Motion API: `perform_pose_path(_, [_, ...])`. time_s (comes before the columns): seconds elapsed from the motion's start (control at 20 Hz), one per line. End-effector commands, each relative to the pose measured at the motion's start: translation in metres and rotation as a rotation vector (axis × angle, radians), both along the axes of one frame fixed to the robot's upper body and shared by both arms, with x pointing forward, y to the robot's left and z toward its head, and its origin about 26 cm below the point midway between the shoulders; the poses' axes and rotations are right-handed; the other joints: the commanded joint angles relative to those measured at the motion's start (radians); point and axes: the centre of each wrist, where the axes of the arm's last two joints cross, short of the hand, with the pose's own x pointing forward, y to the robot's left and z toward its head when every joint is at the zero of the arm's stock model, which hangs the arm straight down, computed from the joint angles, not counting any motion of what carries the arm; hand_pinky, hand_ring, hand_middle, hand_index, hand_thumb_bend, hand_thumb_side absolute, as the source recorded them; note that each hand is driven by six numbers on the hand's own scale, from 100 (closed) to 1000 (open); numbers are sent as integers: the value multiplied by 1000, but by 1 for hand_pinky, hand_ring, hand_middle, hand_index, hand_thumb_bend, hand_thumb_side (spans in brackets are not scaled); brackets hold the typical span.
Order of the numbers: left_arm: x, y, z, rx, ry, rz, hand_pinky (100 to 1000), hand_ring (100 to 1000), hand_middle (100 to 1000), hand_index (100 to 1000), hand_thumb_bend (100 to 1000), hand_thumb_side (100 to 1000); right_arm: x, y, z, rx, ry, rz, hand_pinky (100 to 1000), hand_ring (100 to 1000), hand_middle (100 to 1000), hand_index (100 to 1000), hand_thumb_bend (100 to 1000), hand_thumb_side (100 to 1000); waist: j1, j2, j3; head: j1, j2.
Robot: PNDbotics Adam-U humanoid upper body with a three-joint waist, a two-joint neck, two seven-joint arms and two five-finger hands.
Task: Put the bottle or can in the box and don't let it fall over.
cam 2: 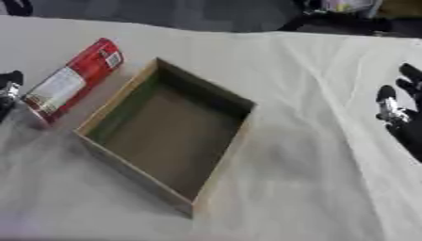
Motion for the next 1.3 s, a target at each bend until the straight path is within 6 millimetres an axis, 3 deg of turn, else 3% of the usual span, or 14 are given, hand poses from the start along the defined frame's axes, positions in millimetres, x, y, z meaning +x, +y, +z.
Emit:
perform_pose_path(0.05, [4,1,13,21,-33,-6,634,914,1000,816,338,795,-1,1,12,-19,-34,12,573,1000,1000,1000,100,653,-13,6,-4,3,-14])
perform_pose_path(0.9, [15,0,18,32,-31,3,630,909,1000,812,338,784,1,3,14,-17,-44,20,574,1000,999,1000,100,660,-22,35,-20,11,-41])
perform_pose_path(1.3, [17,2,18,84,-16,3,629,901,1000,813,367,724,1,3,15,-17,-44,23,574,1000,999,1000,100,658,-22,38,-20,12,-43])
